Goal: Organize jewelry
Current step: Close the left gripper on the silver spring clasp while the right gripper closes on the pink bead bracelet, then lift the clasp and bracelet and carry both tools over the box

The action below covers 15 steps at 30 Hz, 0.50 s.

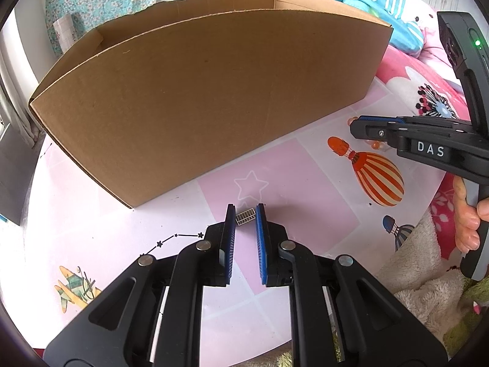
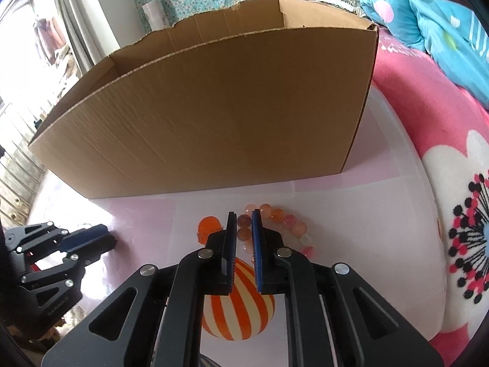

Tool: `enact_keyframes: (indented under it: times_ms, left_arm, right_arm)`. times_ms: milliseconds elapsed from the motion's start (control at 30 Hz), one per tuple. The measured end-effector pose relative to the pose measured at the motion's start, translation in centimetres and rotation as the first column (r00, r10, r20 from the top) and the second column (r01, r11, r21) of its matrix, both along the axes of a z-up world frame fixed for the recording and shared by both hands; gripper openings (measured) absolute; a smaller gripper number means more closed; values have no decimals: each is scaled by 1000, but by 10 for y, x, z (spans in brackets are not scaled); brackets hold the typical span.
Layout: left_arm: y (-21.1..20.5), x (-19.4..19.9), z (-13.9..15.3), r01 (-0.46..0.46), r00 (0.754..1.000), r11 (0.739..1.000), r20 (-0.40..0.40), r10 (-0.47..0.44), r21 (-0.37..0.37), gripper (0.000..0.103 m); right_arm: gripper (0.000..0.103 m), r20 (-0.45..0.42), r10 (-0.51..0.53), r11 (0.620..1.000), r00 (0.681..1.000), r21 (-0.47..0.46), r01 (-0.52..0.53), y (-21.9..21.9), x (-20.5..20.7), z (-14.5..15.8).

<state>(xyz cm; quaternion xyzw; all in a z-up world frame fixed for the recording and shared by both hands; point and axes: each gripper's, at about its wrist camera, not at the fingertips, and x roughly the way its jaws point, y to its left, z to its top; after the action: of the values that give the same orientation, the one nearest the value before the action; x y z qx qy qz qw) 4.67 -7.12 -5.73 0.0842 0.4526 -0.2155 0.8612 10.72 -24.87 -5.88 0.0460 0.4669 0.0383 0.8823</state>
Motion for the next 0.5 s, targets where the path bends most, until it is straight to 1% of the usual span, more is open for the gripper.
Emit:
enact_keyframes:
  times_ms: [300,400,500]
  left_arm:
    - [1,0,-1,-1,1000,1000,5,1,-4,12]
    - [8,-3,1,13,1000,998,18,-12,-66,12]
    - [18,-6,6,18,999,994,44,-13,-108,12]
  right_arm:
    - [10,14,-1,997,1000,75,0,-7,-2,8]
    - [10,22,-4,994,1000,105,1,-17,-1,12]
    - [10,29,-5,990,1000,138,1,-21,-4,17]
